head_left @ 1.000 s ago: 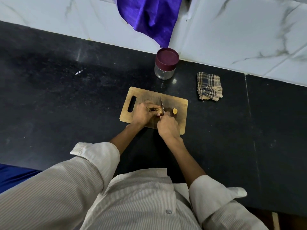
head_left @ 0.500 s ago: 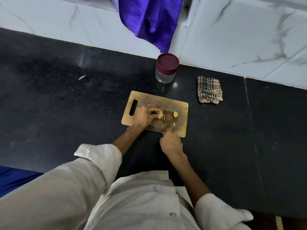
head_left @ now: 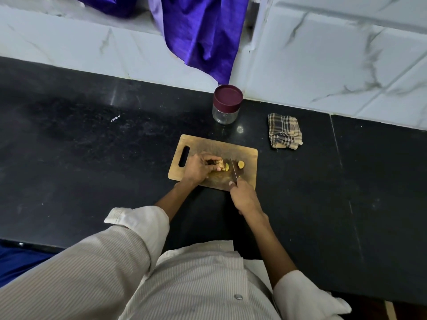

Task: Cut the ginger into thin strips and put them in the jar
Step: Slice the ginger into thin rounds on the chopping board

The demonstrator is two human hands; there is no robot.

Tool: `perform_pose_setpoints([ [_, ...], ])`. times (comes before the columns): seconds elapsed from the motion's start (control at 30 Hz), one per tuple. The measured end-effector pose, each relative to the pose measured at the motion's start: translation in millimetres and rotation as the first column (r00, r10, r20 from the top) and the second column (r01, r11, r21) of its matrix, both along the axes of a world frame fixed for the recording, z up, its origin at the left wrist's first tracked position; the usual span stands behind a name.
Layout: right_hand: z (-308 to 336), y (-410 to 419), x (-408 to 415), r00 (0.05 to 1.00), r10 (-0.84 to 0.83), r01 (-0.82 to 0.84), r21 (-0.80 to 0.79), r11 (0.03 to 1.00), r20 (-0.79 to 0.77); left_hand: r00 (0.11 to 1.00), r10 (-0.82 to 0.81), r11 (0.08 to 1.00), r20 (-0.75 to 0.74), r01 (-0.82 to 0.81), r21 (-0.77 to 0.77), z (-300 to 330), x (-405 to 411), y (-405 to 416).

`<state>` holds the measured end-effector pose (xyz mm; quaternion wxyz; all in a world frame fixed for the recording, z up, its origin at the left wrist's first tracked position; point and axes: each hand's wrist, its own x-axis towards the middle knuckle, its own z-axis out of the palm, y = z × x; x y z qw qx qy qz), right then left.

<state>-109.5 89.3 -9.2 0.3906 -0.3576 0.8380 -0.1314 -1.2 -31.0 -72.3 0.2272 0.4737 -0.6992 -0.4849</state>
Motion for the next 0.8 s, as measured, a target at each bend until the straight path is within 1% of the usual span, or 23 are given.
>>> perform_pose_setpoints([
  [0.1,1.5,2.2,-1.4,0.999,-0.023,0.023,-0.007,1.0,0.036,1.0,-0.016,1.0,0.012,0.016,-0.007,-0.8,-0.1,-0.1],
  [0.2,-0.7,3.9,1.5,0.997,-0.008,0.009,-0.012,1.0,0.071,1.0,-0.007,1.0,0.016,0.008,-0.005,-2.1,-0.9,0.9],
  [0.33,-5.6,5.4,12.5,0.997,-0.007,0.008,-0.01,1.0,0.073,1.0,0.0,1.0,0.01,0.0,-0.003,-3.8,-1.5,1.8],
  [0.43,-8.4,6.6,20.2,0.996,-0.03,0.026,0.043,0.999,0.084,1.0,0.018,1.0,0.012,-0.018,0.008,-4.4,-1.6,1.9],
  [0.53,-11.6,6.0,19.5,0.999,-0.007,0.004,0.082,0.997,0.045,1.0,0.015,1.0,0.018,-0.015,-0.001,-4.0,-3.2,1.0],
  [0.67,-12.7,6.0,18.1,0.996,0.058,-0.049,0.133,0.99,-0.063,1.0,-0.003,1.0,0.026,0.003,-0.001,-4.7,-2.8,1.0],
  [0.8,-12.5,9.9,11.9,0.991,0.067,-0.054,0.107,0.993,-0.12,0.999,-0.02,1.0,0.034,0.02,0.002,-4.2,-2.5,-2.6],
])
